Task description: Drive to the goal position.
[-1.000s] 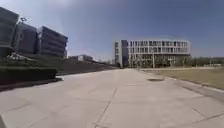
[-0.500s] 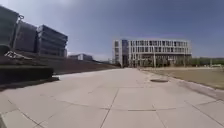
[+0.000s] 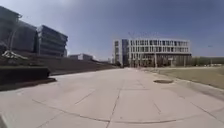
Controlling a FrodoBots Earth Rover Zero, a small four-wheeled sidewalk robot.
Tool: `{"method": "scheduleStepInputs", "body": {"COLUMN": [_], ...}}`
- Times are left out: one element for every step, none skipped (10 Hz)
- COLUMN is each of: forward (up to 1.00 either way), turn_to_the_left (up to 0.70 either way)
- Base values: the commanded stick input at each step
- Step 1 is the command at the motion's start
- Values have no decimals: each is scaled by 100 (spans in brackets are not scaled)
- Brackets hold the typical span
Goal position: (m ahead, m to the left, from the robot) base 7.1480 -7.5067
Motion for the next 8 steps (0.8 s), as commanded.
{"method": "scheduleStepInputs", "body": {"forward": [70, 70, 70, 70, 70, 70, 70, 70], "turn_to_the_left": [1, 1, 1, 1, 1, 1, 1, 1]}}
